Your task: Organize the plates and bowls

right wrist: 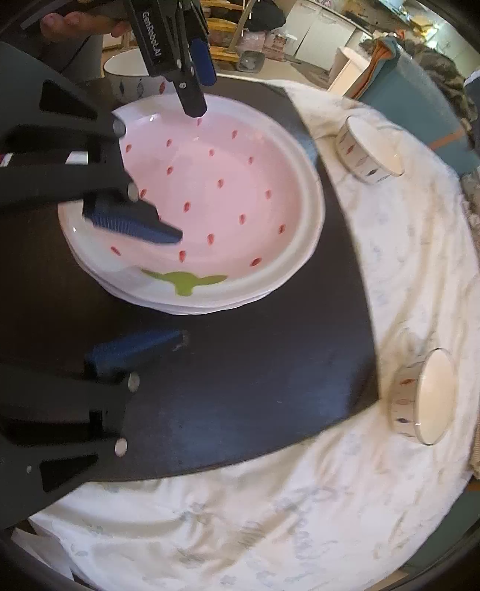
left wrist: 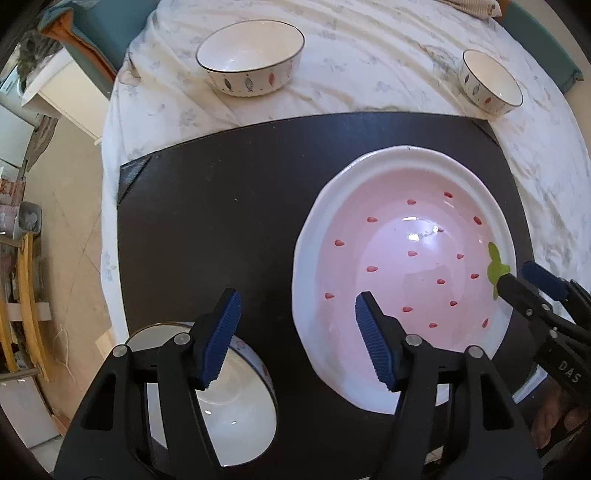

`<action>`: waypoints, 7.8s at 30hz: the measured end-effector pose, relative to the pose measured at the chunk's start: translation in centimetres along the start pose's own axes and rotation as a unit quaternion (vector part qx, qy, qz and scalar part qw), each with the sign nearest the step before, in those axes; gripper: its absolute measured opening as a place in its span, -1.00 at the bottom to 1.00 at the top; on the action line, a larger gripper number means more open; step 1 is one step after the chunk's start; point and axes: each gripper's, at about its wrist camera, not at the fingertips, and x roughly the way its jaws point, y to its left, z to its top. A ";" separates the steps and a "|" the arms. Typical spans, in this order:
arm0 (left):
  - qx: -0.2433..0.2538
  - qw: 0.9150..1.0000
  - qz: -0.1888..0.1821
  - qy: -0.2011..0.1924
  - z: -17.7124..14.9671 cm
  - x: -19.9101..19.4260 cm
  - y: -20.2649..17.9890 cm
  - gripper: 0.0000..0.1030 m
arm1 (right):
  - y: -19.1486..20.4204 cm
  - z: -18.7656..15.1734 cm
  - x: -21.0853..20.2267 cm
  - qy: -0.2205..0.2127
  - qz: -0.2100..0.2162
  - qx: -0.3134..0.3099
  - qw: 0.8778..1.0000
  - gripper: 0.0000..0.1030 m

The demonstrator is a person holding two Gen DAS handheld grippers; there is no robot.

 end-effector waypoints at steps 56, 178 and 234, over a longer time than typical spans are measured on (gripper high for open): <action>-0.132 0.977 0.035 -0.162 11.6 -7.7 11.4 0.78 | 7.4 13.1 -4.7 -0.113 0.042 -0.033 0.992 1.00; -0.027 0.996 -0.081 0.034 1.5 0.4 -0.9 -0.82 | 0.5 3.7 1.6 0.107 0.142 0.059 0.982 -0.65; -0.039 0.997 0.004 -0.070 14.5 -3.9 -7.2 0.12 | -13.0 13.9 -2.8 -0.075 0.092 0.188 0.975 0.51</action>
